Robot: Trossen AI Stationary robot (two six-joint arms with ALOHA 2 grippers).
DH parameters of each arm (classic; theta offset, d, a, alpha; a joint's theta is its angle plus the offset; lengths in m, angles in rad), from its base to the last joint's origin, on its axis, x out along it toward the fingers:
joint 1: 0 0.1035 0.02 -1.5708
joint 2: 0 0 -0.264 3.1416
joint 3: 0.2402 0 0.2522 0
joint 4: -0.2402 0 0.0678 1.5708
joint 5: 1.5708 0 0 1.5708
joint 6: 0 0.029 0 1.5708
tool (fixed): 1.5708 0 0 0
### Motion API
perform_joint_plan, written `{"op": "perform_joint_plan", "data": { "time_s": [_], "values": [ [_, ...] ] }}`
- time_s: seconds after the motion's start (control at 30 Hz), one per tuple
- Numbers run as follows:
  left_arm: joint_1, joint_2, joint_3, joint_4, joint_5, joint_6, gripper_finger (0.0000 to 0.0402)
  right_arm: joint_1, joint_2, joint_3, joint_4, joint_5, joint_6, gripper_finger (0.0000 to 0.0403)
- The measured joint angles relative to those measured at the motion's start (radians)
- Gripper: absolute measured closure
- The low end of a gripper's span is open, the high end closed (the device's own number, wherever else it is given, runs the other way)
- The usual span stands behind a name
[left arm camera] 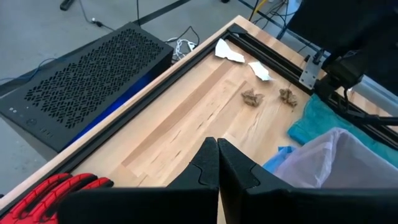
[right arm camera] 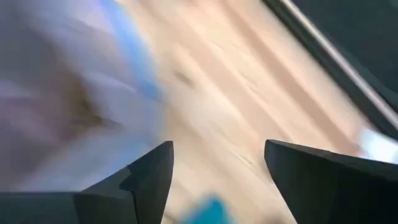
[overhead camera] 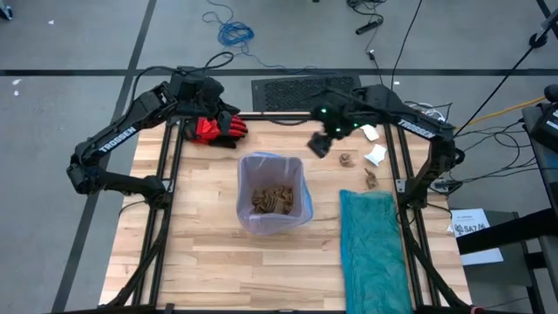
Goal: Place trash/remove bag and relplace
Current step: Put the brown napkin into the trash bin
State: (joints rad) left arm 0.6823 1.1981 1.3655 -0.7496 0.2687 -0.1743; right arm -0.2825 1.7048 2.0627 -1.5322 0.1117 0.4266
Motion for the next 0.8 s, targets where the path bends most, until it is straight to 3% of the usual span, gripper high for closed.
{"op": "perform_joint_plan", "data": {
  "time_s": [0.1,0.27,0.43,0.7,0.8],
  "values": [
    [0.0,0.0,0.0,0.001,0.0,-0.003,0.0401,-0.063,-0.029,-0.135,-0.02,0.013,-0.054,0.0167],
    [0.0,0.0,0.0,0.008,-0.007,-0.007,0.0401,-0.15,-0.146,-0.509,0.221,-0.126,-0.149,0.0188],
    [-0.001,0.0,0.0,0.009,-0.014,-0.026,0.0401,-0.229,-0.236,-0.837,0.407,-0.14,-0.147,0.021],
    [-0.001,0.002,0.0,0.009,-0.057,-0.028,0.0401,-0.312,-0.24,-1.121,0.695,-0.137,-0.115,0.0207],
    [-0.001,0.008,0.0,0.008,-0.087,-0.05,0.0401,-0.338,-0.229,-1.184,0.752,-0.085,-0.03,0.0198]
  ]
}}
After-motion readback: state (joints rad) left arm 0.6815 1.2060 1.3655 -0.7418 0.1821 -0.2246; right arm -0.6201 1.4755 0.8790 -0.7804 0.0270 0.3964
